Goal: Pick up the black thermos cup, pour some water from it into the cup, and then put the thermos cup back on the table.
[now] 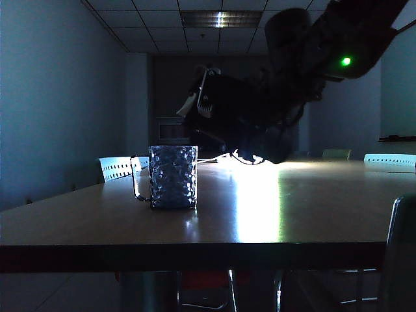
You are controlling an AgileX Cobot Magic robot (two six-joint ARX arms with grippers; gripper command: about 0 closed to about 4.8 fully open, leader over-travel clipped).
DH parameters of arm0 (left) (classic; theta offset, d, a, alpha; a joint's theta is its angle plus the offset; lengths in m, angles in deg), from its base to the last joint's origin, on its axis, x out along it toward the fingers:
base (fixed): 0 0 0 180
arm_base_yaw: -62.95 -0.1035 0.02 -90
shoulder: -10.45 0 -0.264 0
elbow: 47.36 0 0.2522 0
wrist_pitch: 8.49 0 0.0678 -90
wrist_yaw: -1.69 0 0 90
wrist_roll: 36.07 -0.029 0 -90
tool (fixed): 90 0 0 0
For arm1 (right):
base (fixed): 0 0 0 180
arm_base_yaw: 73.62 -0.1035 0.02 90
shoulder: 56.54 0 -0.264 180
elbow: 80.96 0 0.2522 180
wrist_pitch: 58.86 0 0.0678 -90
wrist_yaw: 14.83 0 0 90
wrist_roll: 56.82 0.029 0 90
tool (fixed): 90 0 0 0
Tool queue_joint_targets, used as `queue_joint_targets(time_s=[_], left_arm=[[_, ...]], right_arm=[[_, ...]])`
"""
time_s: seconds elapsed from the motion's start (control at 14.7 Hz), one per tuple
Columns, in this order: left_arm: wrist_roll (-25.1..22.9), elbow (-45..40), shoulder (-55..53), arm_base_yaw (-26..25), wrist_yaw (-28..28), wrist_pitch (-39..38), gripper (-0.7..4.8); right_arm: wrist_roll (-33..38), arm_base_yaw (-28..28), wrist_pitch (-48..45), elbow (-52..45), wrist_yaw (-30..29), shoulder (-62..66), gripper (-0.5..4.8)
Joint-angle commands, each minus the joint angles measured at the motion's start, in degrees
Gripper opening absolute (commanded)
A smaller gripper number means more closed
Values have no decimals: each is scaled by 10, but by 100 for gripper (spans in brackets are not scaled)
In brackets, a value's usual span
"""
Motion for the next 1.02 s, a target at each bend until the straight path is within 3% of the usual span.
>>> queue_joint_targets(time_s=[0.07, 1.02], left_arm=[[-5, 3, 1, 0, -10, 4, -6], [-4, 3, 1, 0, -19, 4, -6]], right_arm=[[-49, -7, -56, 13, 8, -10, 107], [-151, -7, -65, 14, 30, 4, 107]])
